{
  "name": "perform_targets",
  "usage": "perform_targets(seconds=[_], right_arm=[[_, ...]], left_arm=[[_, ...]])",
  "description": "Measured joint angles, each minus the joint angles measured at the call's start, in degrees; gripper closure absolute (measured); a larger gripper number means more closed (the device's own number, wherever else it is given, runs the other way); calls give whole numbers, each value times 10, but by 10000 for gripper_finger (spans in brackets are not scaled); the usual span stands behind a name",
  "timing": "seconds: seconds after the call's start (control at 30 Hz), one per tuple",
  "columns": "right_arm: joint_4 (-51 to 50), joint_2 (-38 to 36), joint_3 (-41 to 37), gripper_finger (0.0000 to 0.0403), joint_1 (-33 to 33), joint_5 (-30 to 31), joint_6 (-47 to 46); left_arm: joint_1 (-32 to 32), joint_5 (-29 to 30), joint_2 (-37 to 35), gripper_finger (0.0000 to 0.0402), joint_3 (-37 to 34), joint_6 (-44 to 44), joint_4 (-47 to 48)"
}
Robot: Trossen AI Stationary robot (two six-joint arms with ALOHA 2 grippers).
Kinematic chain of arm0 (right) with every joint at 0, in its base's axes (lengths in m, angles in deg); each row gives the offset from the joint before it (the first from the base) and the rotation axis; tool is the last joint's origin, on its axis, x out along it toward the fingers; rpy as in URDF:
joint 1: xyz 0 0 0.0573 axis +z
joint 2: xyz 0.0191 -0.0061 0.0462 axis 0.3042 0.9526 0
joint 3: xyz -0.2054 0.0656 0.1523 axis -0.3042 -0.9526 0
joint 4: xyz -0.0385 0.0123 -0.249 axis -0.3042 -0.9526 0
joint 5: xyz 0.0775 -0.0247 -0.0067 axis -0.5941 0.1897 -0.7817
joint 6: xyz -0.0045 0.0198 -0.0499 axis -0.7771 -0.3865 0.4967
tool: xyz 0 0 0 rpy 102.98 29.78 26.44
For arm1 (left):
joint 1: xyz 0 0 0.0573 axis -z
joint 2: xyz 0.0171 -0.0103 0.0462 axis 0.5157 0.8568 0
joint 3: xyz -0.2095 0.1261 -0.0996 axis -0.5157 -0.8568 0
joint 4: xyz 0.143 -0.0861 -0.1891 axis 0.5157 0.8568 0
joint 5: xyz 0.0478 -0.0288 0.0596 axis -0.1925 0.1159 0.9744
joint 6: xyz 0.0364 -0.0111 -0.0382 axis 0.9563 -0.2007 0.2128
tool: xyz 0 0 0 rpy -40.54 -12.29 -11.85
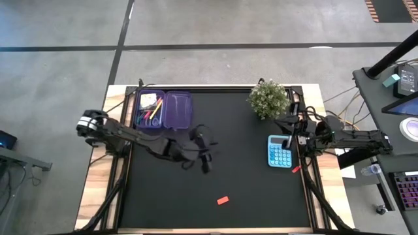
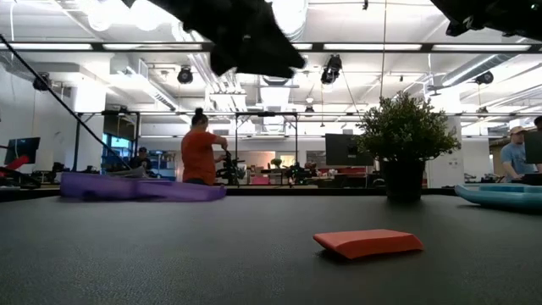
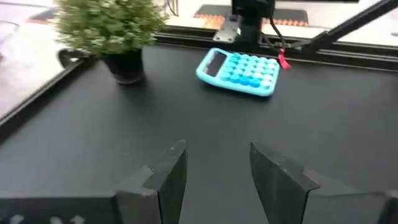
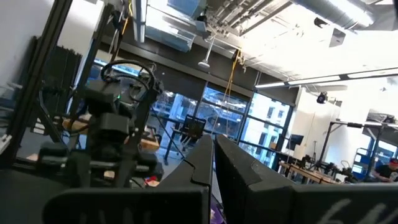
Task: Pack school essentials
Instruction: Put the orange eraser into the purple supply box
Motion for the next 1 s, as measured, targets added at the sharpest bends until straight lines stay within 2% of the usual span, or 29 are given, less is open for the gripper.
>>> perform_targets(seconds=[0.3,0.43,0.57,0.73,1.0], right_arm=[[-4,1,8,394,0,-1,-9],[-2,0,8,394,0,-1,6],[0,0,8,394,0,0,15],[1,0,8,394,0,0,16],[0,0,8,394,0,0,16]], left_arm=[[16,-103,140,245,243,-78,257],[50,-120,198,245,311,-133,346],[90,-132,235,245,325,-194,363],[127,-121,274,245,325,-253,336],[131,-116,283,245,314,-255,316]])
